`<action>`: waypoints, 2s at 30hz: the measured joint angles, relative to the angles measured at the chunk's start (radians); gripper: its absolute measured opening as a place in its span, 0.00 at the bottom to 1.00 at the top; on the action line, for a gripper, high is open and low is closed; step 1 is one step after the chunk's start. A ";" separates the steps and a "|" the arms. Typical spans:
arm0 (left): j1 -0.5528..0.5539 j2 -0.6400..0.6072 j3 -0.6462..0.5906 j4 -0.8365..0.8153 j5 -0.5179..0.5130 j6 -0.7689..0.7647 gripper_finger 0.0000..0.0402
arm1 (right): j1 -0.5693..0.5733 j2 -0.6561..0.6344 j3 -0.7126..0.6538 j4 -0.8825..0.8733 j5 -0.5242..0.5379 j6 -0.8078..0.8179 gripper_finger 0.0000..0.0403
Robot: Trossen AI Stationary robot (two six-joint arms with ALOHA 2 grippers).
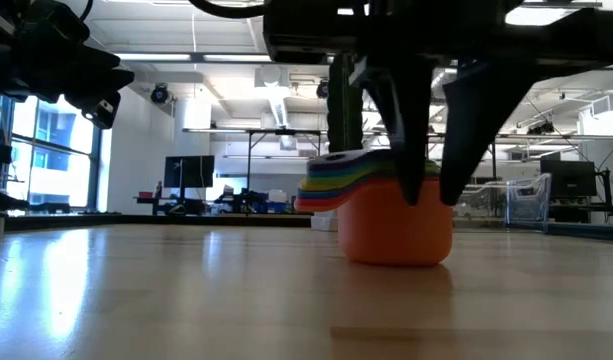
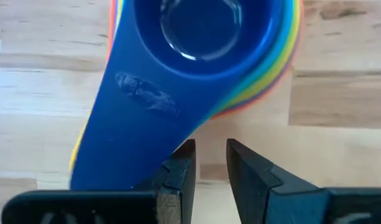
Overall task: Nest measuring cups in basket
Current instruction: Put the measuring cups into the transparent bin
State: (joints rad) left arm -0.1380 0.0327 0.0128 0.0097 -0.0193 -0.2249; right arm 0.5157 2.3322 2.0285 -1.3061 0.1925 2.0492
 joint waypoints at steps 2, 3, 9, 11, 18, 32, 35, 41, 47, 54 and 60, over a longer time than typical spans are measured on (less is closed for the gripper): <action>0.000 0.000 0.000 0.000 0.000 0.000 0.26 | -0.006 0.000 0.000 0.006 0.008 -0.014 0.20; 0.000 0.000 0.000 0.000 0.000 0.000 0.26 | -0.007 0.000 0.000 0.008 0.013 -0.017 0.20; 0.000 0.000 0.000 0.000 0.000 0.000 0.26 | -0.012 0.000 0.019 0.018 0.017 -0.032 0.20; 0.000 0.000 0.000 0.000 0.000 0.000 0.26 | -0.006 0.000 0.038 0.008 0.018 -0.021 0.20; 0.000 0.000 0.000 0.000 0.000 0.000 0.26 | 0.033 0.000 0.145 -0.037 0.074 0.022 0.20; 0.000 0.000 0.000 0.000 0.000 0.000 0.26 | -0.164 0.000 0.229 0.041 0.044 -0.503 0.20; 0.000 0.000 0.000 0.000 0.000 0.000 0.26 | -0.211 0.000 0.229 0.058 -0.034 -0.618 0.20; 0.000 0.000 0.000 0.000 0.000 0.000 0.26 | -0.250 0.022 0.229 0.057 -0.161 -0.688 0.20; 0.000 0.000 0.000 0.000 0.000 0.000 0.26 | -0.246 0.061 0.228 0.053 -0.228 -0.681 0.20; 0.000 0.000 0.000 0.000 0.000 0.000 0.26 | -0.245 0.075 0.227 -0.001 -0.239 -0.686 0.20; 0.000 0.000 0.000 0.000 0.000 0.000 0.26 | -0.240 0.079 0.227 -0.030 -0.253 -0.685 0.20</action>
State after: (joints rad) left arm -0.1380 0.0327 0.0128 0.0097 -0.0193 -0.2247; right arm 0.2762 2.4107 2.2555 -1.3365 -0.0605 1.3640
